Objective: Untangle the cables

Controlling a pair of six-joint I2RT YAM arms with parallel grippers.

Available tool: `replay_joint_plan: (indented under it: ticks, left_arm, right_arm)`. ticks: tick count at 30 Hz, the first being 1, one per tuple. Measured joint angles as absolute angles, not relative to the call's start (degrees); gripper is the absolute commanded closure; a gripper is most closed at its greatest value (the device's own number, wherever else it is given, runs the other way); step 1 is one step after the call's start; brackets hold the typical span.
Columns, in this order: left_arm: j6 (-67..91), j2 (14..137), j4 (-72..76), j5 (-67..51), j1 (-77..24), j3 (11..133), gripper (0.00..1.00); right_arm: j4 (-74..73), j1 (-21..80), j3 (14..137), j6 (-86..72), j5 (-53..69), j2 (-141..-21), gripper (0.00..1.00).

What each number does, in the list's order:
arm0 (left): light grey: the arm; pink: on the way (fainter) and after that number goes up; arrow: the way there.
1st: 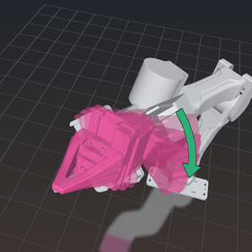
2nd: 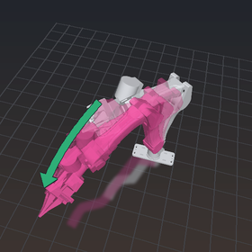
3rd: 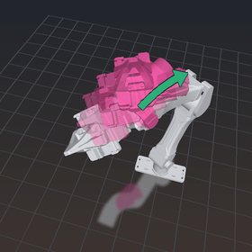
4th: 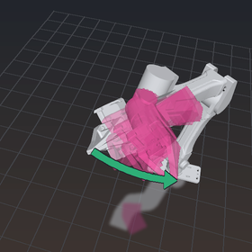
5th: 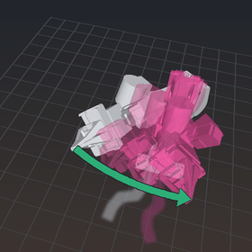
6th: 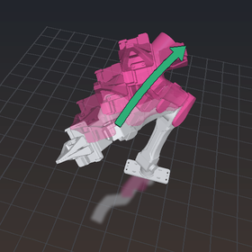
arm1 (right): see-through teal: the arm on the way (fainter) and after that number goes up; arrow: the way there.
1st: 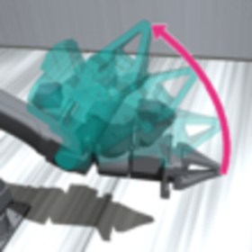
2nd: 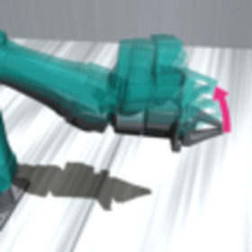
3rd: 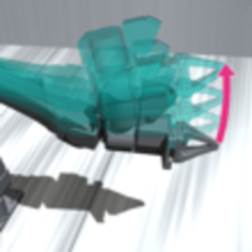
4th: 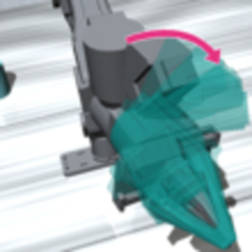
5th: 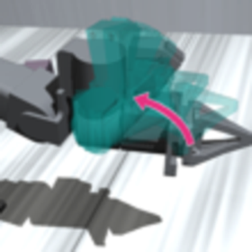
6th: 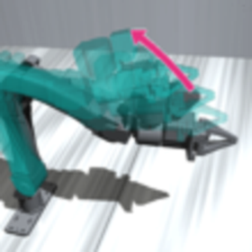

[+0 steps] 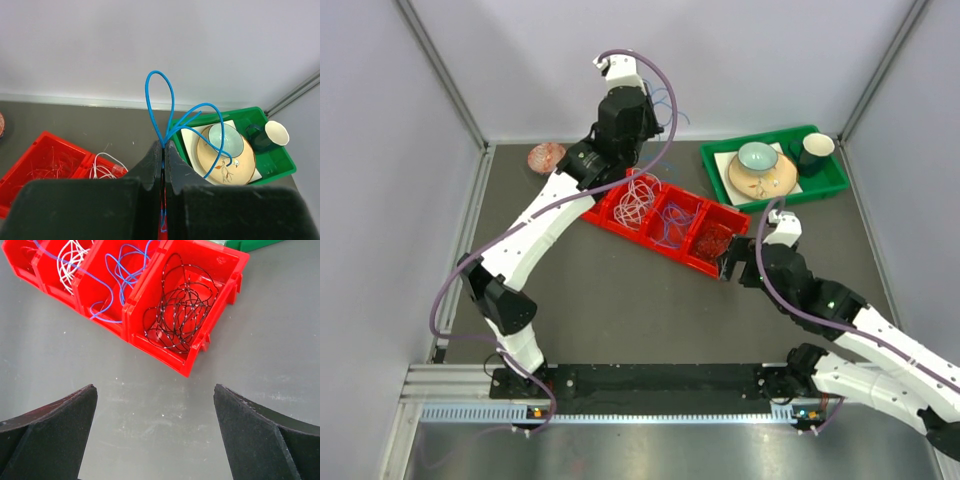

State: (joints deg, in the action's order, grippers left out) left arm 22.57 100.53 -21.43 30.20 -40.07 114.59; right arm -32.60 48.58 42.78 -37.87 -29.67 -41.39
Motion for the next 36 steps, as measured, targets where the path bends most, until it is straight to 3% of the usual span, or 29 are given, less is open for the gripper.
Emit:
replay_joint_plan:
  ticks: [13,25,36]
  left_arm:
    - [22.4,104.7,-18.2,28.3,-39.4,117.2,1.00]
    - [27.0,107.9,-13.7,28.2,-39.5,101.8,1.00]
    - [38.5,110.1,-15.1,30.8,-42.2,100.4,1.00]
  right_arm:
    - [-32.4,48.6,42.8,-39.3,-29.9,-42.4,0.01]
    - [-32.1,48.6,42.0,-39.7,-31.1,-38.1,0.07]
    - [-32.3,48.6,39.9,-39.7,-31.9,-35.6,0.08]
